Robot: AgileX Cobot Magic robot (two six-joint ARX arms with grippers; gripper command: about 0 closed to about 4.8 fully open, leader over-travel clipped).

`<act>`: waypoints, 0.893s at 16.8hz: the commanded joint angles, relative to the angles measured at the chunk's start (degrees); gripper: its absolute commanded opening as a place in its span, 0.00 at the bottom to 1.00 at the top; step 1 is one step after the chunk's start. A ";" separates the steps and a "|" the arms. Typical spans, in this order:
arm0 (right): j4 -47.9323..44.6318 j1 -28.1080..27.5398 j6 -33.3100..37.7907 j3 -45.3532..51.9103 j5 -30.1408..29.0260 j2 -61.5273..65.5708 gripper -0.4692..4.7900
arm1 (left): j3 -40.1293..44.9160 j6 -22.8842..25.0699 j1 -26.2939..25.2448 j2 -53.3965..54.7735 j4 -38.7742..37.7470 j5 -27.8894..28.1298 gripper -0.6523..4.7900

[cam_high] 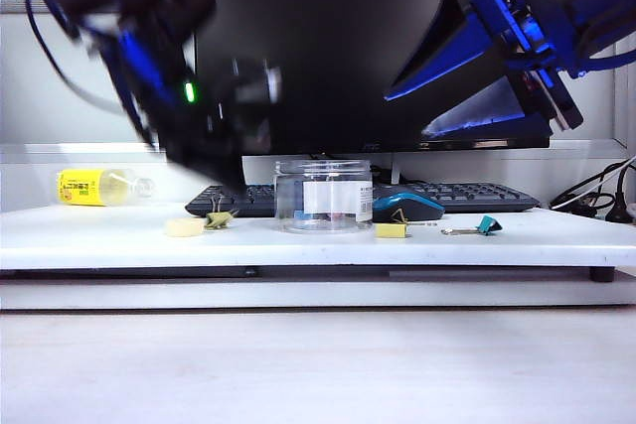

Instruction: Pick up the clips with the largest number of clips of the same color on the table and place them in a round transparent plastic box.

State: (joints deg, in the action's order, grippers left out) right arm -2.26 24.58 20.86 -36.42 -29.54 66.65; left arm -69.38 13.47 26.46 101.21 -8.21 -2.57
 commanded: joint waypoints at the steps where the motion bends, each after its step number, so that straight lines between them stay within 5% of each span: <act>1: -0.70 0.04 -1.70 -0.31 1.68 -0.13 0.59 | -2.93 0.15 -0.13 -3.52 -3.43 -0.37 0.11; 4: -0.52 0.04 -2.84 -0.26 2.16 0.24 0.59 | -4.28 1.22 -0.15 -4.98 -8.46 -2.69 0.13; 6: -0.57 0.04 -2.93 -0.26 2.64 0.24 0.59 | -4.24 3.23 -0.11 -3.69 -12.61 -2.86 0.33; 15: -0.55 0.04 -2.99 -0.26 2.64 0.24 0.59 | -4.17 8.00 0.09 -3.04 -19.28 -7.61 0.41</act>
State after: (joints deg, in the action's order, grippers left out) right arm -2.07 24.58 18.13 -36.42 -26.94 66.96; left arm -73.38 20.40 26.50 98.39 -25.78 -9.93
